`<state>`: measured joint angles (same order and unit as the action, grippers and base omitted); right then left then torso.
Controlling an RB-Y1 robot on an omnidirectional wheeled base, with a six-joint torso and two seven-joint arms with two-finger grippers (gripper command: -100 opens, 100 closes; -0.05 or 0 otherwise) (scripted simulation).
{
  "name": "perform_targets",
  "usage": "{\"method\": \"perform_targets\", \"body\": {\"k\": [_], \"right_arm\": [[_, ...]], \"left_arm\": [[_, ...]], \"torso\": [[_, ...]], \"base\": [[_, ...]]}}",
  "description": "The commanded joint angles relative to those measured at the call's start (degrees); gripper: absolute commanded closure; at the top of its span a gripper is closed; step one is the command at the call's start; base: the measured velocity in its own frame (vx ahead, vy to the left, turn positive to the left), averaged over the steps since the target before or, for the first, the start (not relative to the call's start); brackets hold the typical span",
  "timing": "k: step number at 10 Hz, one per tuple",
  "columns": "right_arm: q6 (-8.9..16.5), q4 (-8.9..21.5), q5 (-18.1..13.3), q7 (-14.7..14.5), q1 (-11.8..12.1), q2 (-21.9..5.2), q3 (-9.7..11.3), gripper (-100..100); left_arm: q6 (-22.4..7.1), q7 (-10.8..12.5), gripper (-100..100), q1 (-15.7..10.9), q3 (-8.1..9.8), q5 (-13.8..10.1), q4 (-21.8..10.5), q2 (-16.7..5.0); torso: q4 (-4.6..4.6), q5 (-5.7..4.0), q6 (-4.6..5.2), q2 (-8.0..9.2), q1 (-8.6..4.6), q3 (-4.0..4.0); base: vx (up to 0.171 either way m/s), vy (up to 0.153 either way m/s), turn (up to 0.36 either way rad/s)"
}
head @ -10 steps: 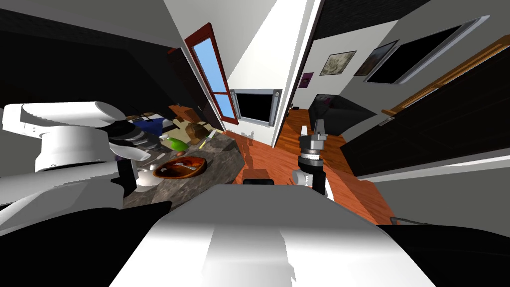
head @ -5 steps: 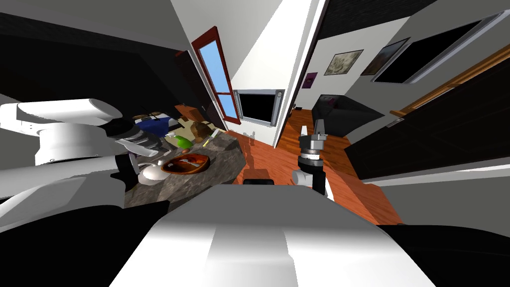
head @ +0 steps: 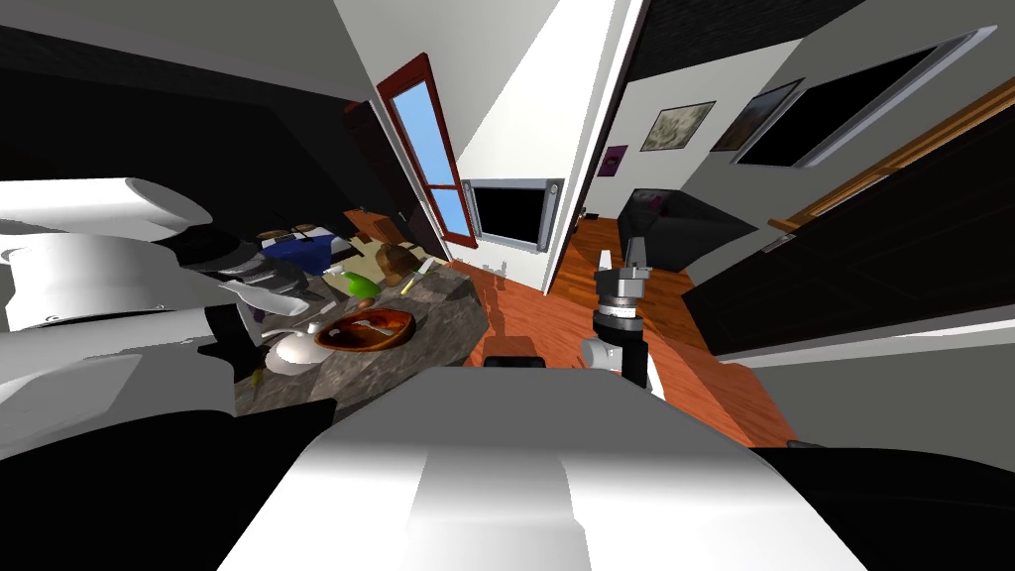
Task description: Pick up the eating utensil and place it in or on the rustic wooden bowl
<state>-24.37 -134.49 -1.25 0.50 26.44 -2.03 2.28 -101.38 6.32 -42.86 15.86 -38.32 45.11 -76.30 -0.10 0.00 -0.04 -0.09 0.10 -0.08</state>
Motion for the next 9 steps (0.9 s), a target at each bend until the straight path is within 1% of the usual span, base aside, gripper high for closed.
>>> {"method": "perform_targets", "body": {"k": [1,2,3,4,5,9], "right_arm": [[0.00,0.00,0.00,0.00,0.00,0.00,0.00,0],[0.00,0.00,0.00,0.00,0.00,0.00,0.00,0],[0.00,0.00,0.00,0.00,0.00,0.00,0.00,0],[0.00,0.00,0.00,0.00,0.00,0.00,0.00,0],[0.00,0.00,0.00,0.00,0.00,0.00,0.00,0],[0.00,0.00,0.00,0.00,0.00,0.00,0.00,0]], "left_arm": [[-2.12,0.11,-100,-0.58,0.07,-0.52,0.83,-1.51],[-3.57,0.08,-100,-1.03,0.13,-0.91,1.32,-2.69],[-4.29,0.06,-100,-1.25,0.16,-1.10,1.56,-3.28],[-3.09,-0.47,-100,-1.24,0.01,-0.88,0.57,-2.92],[-3.37,-0.39,0,-1.17,0.09,-0.94,0.74,-2.98],[-3.34,-0.40,0,-1.18,0.08,-0.93,0.72,-2.97]], "torso": [[0.00,0.00,0.00,0.00,0.00,0.00],[0.00,0.00,0.00,0.00,0.01,0.00],[0.00,0.00,0.00,-0.01,0.00,0.00],[0.00,0.01,0.00,0.00,0.00,0.00],[0.00,0.02,0.00,0.02,0.00,0.01],[0.01,0.01,0.00,0.07,-0.01,0.04]], "base": [[0.025,0.010,-0.026],[0.026,0.009,-0.027],[0.025,0.008,-0.018],[0.010,0.004,-0.002],[0.000,0.000,0.000],[0.000,0.000,0.000]]}}
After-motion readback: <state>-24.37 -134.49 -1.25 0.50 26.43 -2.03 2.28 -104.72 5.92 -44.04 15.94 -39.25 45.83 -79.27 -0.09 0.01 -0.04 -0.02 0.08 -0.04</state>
